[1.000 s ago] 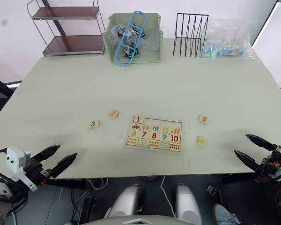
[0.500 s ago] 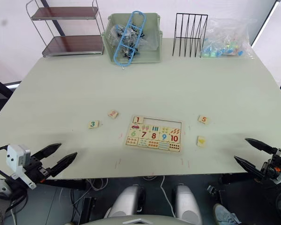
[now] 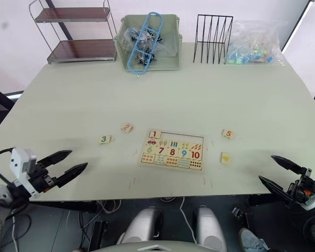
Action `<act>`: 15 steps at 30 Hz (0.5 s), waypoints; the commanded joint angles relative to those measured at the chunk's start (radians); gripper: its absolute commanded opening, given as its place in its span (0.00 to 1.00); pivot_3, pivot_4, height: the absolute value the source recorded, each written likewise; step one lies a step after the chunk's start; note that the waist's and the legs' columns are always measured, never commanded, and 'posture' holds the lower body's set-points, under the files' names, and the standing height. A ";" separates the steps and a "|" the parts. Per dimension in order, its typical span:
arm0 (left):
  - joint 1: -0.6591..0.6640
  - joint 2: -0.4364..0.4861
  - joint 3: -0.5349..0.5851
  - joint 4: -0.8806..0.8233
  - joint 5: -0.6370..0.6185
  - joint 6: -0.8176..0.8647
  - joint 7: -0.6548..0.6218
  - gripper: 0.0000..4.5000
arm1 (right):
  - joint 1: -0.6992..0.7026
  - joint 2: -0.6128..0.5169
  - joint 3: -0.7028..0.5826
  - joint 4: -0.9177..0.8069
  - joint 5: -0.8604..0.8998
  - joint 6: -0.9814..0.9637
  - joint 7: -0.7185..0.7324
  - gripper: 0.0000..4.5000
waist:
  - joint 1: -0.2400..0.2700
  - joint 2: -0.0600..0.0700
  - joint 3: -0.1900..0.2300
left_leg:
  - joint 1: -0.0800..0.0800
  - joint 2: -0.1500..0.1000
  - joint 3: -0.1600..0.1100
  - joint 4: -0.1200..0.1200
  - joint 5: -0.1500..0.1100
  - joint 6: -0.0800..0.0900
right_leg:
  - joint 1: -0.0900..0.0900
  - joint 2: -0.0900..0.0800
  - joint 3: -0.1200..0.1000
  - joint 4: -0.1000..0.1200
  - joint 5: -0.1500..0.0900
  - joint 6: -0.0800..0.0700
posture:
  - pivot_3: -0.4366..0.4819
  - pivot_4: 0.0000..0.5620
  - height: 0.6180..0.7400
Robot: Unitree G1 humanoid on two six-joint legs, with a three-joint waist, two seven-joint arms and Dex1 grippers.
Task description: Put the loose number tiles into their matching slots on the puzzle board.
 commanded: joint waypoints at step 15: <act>-0.585 0.016 -0.345 0.162 0.137 0.156 0.147 0.99 | 0.005 0.006 -0.003 -0.157 0.030 0.013 -0.007 1.00 | -0.001 0.000 0.000 | 0.000 -0.005 -0.001 0.000 0.000 0.000 | 0.000 0.001 0.000 0.001 0.003 0.005 | 0.48 0.27 1.00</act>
